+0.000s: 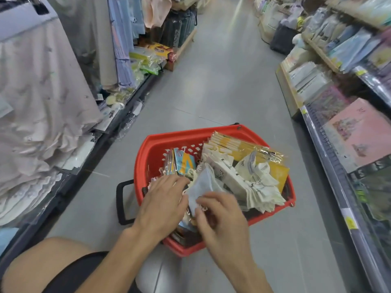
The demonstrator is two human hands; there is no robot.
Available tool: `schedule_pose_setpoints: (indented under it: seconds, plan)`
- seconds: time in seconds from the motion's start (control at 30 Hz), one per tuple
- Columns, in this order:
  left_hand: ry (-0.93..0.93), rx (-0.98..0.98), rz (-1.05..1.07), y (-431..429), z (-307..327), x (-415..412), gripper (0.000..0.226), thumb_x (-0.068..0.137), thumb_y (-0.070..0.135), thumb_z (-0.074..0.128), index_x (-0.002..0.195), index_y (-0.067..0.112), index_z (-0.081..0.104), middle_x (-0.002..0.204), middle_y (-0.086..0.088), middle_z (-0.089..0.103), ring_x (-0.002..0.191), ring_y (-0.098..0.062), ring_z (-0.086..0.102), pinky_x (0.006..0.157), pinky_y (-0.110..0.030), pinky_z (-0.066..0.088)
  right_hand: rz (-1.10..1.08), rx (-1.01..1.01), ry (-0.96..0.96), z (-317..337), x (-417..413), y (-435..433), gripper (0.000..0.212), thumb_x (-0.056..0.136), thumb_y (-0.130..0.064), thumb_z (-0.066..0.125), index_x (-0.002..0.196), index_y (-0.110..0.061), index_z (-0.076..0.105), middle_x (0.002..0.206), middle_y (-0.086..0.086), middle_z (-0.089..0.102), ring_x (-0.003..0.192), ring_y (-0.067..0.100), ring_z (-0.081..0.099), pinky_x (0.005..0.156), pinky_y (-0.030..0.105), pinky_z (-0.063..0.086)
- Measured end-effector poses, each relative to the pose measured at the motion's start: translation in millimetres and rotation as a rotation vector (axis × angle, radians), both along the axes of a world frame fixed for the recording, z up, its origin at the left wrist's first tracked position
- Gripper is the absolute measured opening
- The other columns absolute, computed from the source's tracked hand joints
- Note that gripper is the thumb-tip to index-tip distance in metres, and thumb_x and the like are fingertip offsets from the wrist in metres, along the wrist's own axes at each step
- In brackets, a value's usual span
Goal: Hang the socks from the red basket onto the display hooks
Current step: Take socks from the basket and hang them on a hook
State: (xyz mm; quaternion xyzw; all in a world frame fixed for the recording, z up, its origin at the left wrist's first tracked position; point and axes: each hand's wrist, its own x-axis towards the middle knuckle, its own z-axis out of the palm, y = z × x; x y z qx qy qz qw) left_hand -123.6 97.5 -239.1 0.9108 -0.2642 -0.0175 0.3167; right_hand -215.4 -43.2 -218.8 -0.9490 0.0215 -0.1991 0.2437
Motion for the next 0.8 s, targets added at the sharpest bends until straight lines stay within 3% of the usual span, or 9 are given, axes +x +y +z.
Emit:
schedule_pose_setpoints:
  seconds: [0.07, 0.13, 0.2, 0.27, 0.33, 0.47, 0.53, 0.63, 0.8]
  plan:
    - [0.014, 0.02, -0.03, -4, -5, -1, 0.038, 0.1, 0.026, 0.05, 0.137, 0.021, 0.055, 0.132, 0.005, 0.057, 0.127, -0.015, 0.049, 0.111, -0.03, 0.029, -0.241, -0.079, -0.056, 10, 6, -32, 0.039, 0.085, -0.038, 0.066, 0.122, -0.026, 0.061, 0.137, -0.004, 0.05, 0.131, 0.014, 0.042, 0.106, 0.034, 0.04]
    - [0.026, 0.026, -0.048, -6, -10, -4, 0.04, 0.101, 0.027, 0.048, 0.14, 0.021, 0.053, 0.135, 0.005, 0.056, 0.129, -0.013, 0.047, 0.112, -0.028, 0.027, -0.394, -0.174, 0.15, 14, 17, -58, 0.072, 0.08, -0.045, 0.071, 0.142, -0.024, 0.043, 0.156, 0.006, 0.03, 0.147, 0.025, 0.022, 0.116, 0.047, 0.025]
    - [0.041, 0.039, -0.058, -6, -17, -6, 0.04, 0.101, 0.027, 0.048, 0.141, 0.022, 0.052, 0.135, 0.006, 0.055, 0.128, -0.013, 0.047, 0.112, -0.027, 0.026, -0.452, -0.174, 0.318, 13, 27, -71, 0.084, 0.076, -0.049, 0.072, 0.146, -0.023, 0.033, 0.153, 0.006, 0.036, 0.143, 0.027, 0.03, 0.113, 0.05, 0.031]
    - [0.054, 0.048, -0.052, -3, -24, -8, 0.04, 0.1, 0.026, 0.049, 0.14, 0.022, 0.053, 0.134, 0.007, 0.056, 0.128, -0.012, 0.048, 0.113, -0.026, 0.026, -0.465, -0.168, 0.305, 10, 36, -76, 0.069, 0.076, -0.05, 0.068, 0.133, -0.025, 0.04, 0.123, -0.002, 0.058, 0.119, 0.026, 0.054, 0.092, 0.046, 0.045]
    - [0.051, 0.045, -0.048, 0, -28, -9, 0.039, 0.099, 0.024, 0.051, 0.137, 0.021, 0.056, 0.131, 0.006, 0.059, 0.126, -0.013, 0.051, 0.114, -0.027, 0.026, -0.479, -0.2, 0.284, 7, 43, -78, 0.061, 0.076, -0.052, 0.066, 0.128, -0.027, 0.045, 0.107, -0.007, 0.063, 0.106, 0.024, 0.058, 0.084, 0.044, 0.044]
    - [0.035, 0.038, -0.037, -1, -31, -10, 0.037, 0.098, 0.025, 0.054, 0.134, 0.021, 0.059, 0.128, 0.007, 0.061, 0.124, -0.012, 0.053, 0.116, -0.029, 0.025, -0.413, -0.298, 0.25, -1, 51, -75, 0.072, 0.074, -0.037, 0.075, 0.139, -0.035, 0.042, 0.129, -0.004, 0.053, 0.12, 0.023, 0.05, 0.1, 0.054, 0.038]
    - [0.017, 0.049, -0.028, 0, -32, -9, 0.035, 0.096, 0.026, 0.054, 0.13, 0.022, 0.061, 0.125, 0.008, 0.062, 0.122, -0.012, 0.054, 0.118, -0.031, 0.023, -0.375, -0.398, 0.213, -5, 54, -72, 0.067, 0.074, -0.029, 0.079, 0.134, -0.035, 0.049, 0.141, 0.002, 0.043, 0.128, 0.027, 0.043, 0.104, 0.06, 0.033]
    - [-0.002, 0.094, -0.027, 1, -34, -8, 0.034, 0.096, 0.03, 0.053, 0.128, 0.026, 0.06, 0.124, 0.011, 0.061, 0.121, -0.009, 0.054, 0.12, -0.033, 0.02, -0.382, -0.422, 0.194, -7, 59, -70, 0.047, 0.078, -0.03, 0.075, 0.122, -0.029, 0.059, 0.139, 0.004, 0.046, 0.125, 0.027, 0.046, 0.103, 0.061, 0.031]
    - [-0.01, 0.099, -0.021, 0, -34, -8, 0.033, 0.094, 0.031, 0.054, 0.126, 0.026, 0.061, 0.124, 0.011, 0.063, 0.123, -0.01, 0.055, 0.12, -0.034, 0.02, -0.437, -0.365, 0.333, 0, 67, -69, 0.037, 0.088, -0.042, 0.06, 0.122, -0.028, 0.059, 0.138, -0.001, 0.048, 0.127, 0.024, 0.043, 0.103, 0.057, 0.029]
